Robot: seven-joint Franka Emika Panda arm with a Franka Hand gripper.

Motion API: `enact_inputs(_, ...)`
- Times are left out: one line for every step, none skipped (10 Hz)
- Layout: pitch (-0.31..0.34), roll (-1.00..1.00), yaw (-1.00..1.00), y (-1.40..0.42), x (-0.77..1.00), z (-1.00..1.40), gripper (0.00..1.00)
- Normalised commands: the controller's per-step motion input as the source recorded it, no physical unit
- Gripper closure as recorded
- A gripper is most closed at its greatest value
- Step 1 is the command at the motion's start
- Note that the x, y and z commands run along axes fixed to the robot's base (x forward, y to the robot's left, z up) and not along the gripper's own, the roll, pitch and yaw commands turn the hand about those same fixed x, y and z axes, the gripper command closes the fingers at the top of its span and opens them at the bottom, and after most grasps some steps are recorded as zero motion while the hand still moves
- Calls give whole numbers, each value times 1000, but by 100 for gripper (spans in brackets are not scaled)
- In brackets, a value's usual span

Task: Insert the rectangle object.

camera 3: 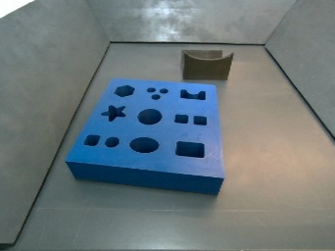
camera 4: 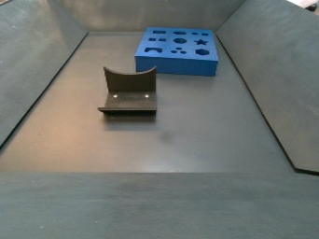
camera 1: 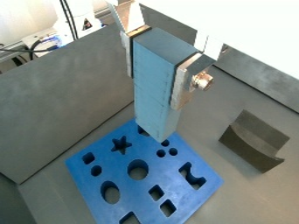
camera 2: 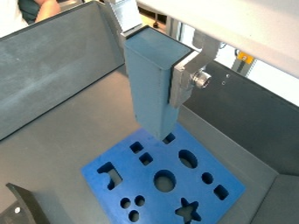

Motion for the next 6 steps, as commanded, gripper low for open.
enact_inputs(216, -140, -166, 237, 557, -439, 100)
enact_inputs(168, -120, -121, 131, 501, -312, 100)
enact_inputs(126, -78, -84, 43, 403, -136, 100)
enact_inputs(96, -20, -53, 9, 244, -32, 100)
enact_inputs(112, 233, -87, -392, -378, 520, 100)
enact_inputs(91, 244, -71, -374, -412, 528, 100)
